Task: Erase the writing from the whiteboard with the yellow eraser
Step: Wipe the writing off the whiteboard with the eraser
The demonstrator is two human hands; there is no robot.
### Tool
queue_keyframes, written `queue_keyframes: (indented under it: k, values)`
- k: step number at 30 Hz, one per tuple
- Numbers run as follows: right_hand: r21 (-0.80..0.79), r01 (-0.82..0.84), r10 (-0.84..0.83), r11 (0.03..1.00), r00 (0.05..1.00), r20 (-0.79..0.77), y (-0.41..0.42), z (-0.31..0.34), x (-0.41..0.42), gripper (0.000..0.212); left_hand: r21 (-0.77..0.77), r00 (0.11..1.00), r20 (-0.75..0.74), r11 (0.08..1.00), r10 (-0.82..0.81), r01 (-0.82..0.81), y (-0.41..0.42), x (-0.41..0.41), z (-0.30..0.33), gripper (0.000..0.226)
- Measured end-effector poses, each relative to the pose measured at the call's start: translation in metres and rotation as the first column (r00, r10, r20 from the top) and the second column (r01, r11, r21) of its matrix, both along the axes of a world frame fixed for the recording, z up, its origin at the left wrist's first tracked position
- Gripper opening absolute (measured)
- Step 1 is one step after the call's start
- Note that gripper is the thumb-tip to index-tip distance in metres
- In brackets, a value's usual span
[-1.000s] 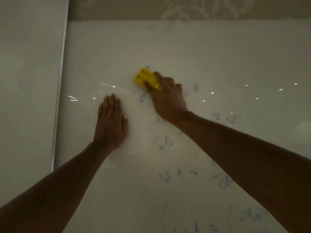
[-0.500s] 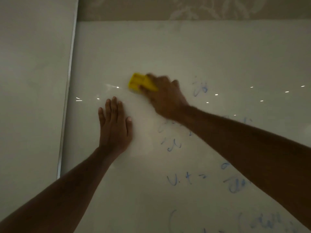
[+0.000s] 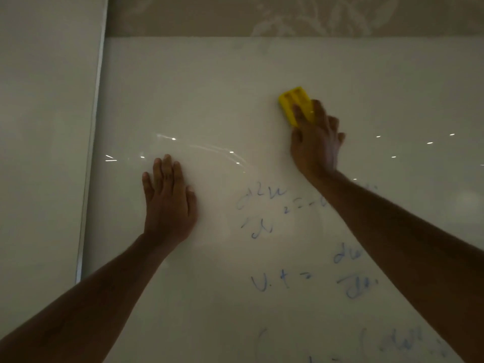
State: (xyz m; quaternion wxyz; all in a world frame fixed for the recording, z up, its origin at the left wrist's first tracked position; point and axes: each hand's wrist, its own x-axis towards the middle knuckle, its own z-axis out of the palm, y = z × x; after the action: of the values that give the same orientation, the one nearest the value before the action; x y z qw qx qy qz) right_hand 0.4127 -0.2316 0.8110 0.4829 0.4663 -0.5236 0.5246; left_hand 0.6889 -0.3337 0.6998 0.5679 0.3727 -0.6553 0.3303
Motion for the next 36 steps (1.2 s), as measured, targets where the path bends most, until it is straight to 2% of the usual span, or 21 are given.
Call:
queue_keyframes:
  k: [2,5,7,8,10,12,13,15,16,17,18,20,23,25,27,28,29,30,32,34,36]
  values:
    - [0.078,0.002,0.020,0.997,0.959,-0.283,-0.002,-0.035,0.011,0.057,-0.011,0.999,0.032,1.000,-0.002,0.002,0.003,-0.006,0.003,0.064]
    - [0.154,0.084,0.047,0.984,0.722,-0.691,-0.005,-0.091,0.005,0.049,-0.042,0.996,0.087,0.999,-0.002,0.006,0.009,-0.017,0.009,0.060]
    - [0.177,0.166,0.041,0.970,0.607,-0.794,-0.003,-0.097,-0.013,0.050,-0.044,0.993,0.116,0.999,-0.008,0.013,0.011,-0.024,0.013,0.060]
    - [0.162,0.181,0.022,0.970,0.598,-0.801,-0.002,-0.088,-0.024,0.052,-0.043,0.993,0.122,0.999,-0.012,0.017,0.011,-0.027,0.014,0.060]
    - [0.087,0.150,-0.049,0.985,0.722,-0.690,0.003,-0.061,-0.047,0.058,-0.044,0.992,0.124,0.999,-0.019,0.025,0.011,-0.030,0.015,0.060]
    - [0.021,0.130,-0.113,0.991,0.922,-0.371,0.011,-0.032,-0.071,0.062,-0.053,0.992,0.120,0.998,-0.025,0.031,0.011,-0.030,0.014,0.060]
    - [-0.004,0.108,-0.107,0.994,0.980,-0.169,0.014,-0.021,-0.081,0.061,-0.055,0.992,0.122,0.998,-0.027,0.034,0.011,-0.030,0.013,0.059]
    - [-0.052,0.062,-0.053,0.997,0.985,0.163,0.018,-0.009,-0.083,0.059,-0.051,0.991,0.130,0.997,-0.042,0.049,0.011,-0.028,0.013,0.059]
    - [-0.054,0.060,-0.047,0.997,0.974,0.223,0.019,-0.010,-0.074,0.059,-0.049,0.989,0.135,0.997,-0.053,0.060,0.012,-0.027,0.013,0.059]
    - [-0.041,0.067,-0.058,0.997,0.981,0.186,0.018,-0.016,-0.060,0.059,-0.050,0.988,0.139,0.996,-0.063,0.070,0.012,-0.026,0.013,0.058]
    - [-0.011,0.070,-0.069,0.998,0.996,0.065,0.015,-0.027,-0.045,0.059,-0.050,0.987,0.143,0.996,-0.071,0.079,0.012,-0.025,0.013,0.058]
    - [0.067,0.063,-0.040,0.996,0.953,-0.300,0.003,-0.070,-0.015,0.056,-0.047,0.985,0.150,0.995,-0.084,0.092,0.013,-0.024,0.011,0.059]
    - [0.195,0.100,0.077,0.976,0.676,-0.733,-0.012,-0.156,0.003,0.055,-0.031,0.984,0.149,0.995,-0.093,0.099,0.015,-0.021,0.007,0.058]
    - [0.265,0.118,0.174,0.957,0.500,-0.848,-0.013,-0.194,-0.004,0.059,-0.016,0.985,0.147,0.996,-0.089,0.092,0.016,-0.019,0.004,0.058]
    - [0.279,0.151,0.197,0.948,0.412,-0.890,-0.012,-0.190,-0.012,0.057,-0.005,0.986,0.142,0.996,-0.087,0.088,0.018,-0.020,0.003,0.058]
    - [0.264,0.169,0.165,0.950,0.445,-0.880,-0.010,-0.175,-0.014,0.054,-0.002,0.986,0.139,0.996,-0.087,0.088,0.018,-0.021,0.002,0.058]
    - [0.244,0.149,0.126,0.958,0.547,-0.828,-0.008,-0.155,-0.015,0.051,0.001,0.987,0.138,0.996,-0.086,0.087,0.019,-0.022,0.001,0.058]
    - [0.245,0.086,0.117,0.966,0.700,-0.705,-0.004,-0.132,-0.018,0.050,0.000,0.986,0.143,0.997,-0.082,0.083,0.020,-0.023,0.000,0.059]
    - [0.169,0.039,0.037,0.985,0.905,-0.425,0.007,-0.089,-0.029,0.049,0.004,0.984,0.163,0.998,-0.069,0.069,0.021,-0.026,-0.001,0.062]
    - [0.090,0.052,-0.031,0.995,0.976,-0.216,0.014,-0.070,-0.037,0.054,0.017,0.982,0.179,0.998,-0.066,0.064,0.024,-0.030,-0.002,0.064]
    - [0.085,0.045,-0.029,0.995,0.985,-0.172,0.013,-0.078,-0.029,0.052,0.019,0.979,0.192,0.997,-0.074,0.072,0.027,-0.035,-0.002,0.064]
